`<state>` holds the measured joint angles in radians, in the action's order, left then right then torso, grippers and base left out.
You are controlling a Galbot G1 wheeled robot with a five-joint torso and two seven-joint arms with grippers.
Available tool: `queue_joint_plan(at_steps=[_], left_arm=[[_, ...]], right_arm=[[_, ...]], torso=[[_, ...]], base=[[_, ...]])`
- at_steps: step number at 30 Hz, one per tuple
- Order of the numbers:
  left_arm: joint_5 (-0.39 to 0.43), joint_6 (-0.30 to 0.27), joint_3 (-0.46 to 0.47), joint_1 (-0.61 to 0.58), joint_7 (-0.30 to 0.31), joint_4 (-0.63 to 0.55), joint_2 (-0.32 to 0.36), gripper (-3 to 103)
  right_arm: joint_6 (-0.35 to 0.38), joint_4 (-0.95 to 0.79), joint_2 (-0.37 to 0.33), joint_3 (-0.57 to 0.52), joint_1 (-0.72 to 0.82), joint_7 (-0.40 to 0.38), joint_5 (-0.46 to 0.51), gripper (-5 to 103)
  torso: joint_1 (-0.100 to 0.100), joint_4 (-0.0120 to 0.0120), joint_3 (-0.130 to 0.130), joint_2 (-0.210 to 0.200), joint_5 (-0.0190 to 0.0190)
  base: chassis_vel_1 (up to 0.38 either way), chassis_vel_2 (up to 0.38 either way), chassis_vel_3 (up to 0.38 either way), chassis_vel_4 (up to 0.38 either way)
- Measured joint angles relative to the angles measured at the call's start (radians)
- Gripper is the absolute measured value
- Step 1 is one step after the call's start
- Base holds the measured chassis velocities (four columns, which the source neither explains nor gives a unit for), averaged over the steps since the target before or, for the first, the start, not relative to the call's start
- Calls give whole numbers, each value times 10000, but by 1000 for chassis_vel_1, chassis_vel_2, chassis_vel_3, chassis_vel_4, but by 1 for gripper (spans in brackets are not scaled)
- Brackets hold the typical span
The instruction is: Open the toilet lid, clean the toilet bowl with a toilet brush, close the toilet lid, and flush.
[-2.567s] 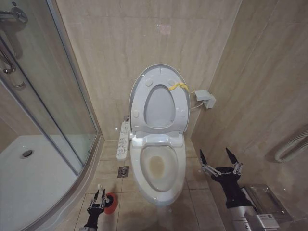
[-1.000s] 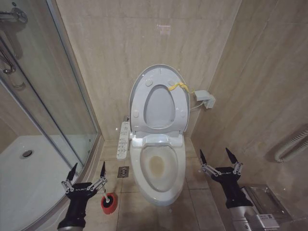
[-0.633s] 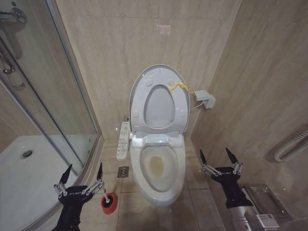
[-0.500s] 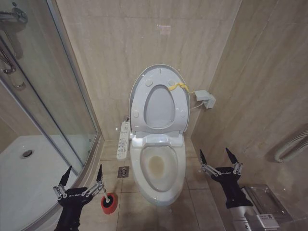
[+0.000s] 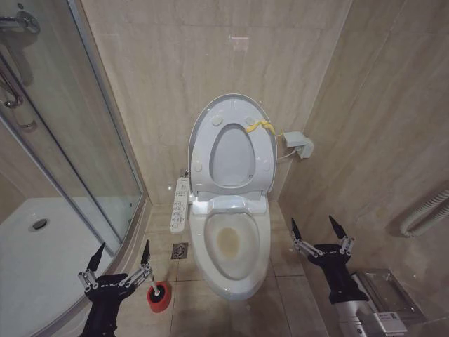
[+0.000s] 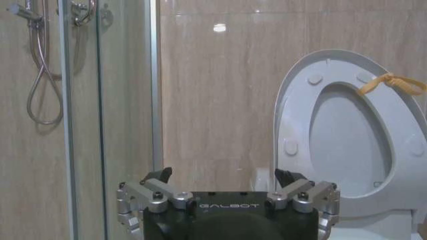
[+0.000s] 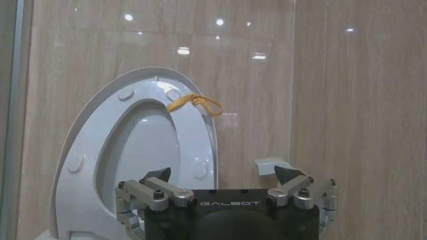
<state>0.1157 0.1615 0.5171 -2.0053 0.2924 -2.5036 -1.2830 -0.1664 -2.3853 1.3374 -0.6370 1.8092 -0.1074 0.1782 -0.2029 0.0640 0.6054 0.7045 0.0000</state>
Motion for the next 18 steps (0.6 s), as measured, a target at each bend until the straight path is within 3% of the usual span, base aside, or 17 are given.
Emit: queue_joint_plan(at_steps=[8,11,18], left_arm=[[6,6,-6,11,-3,15,1,100],[8,8,-6,13,-4,19,2,100],[12,16,-7,17,-7,27,2,100]], right_arm=[[70,21,-5,-45,-24,7,44,100],[548,148,-39,-366,-173,80,427,100],[2623,754,-199,-1744,-830,471,2114,100]], torso=[[0,0,0,0,0],[0,0,0,0,0],[0,0,0,0,1]], base=[[0,0,0,0],[0,0,0,0],[0,0,0,0]])
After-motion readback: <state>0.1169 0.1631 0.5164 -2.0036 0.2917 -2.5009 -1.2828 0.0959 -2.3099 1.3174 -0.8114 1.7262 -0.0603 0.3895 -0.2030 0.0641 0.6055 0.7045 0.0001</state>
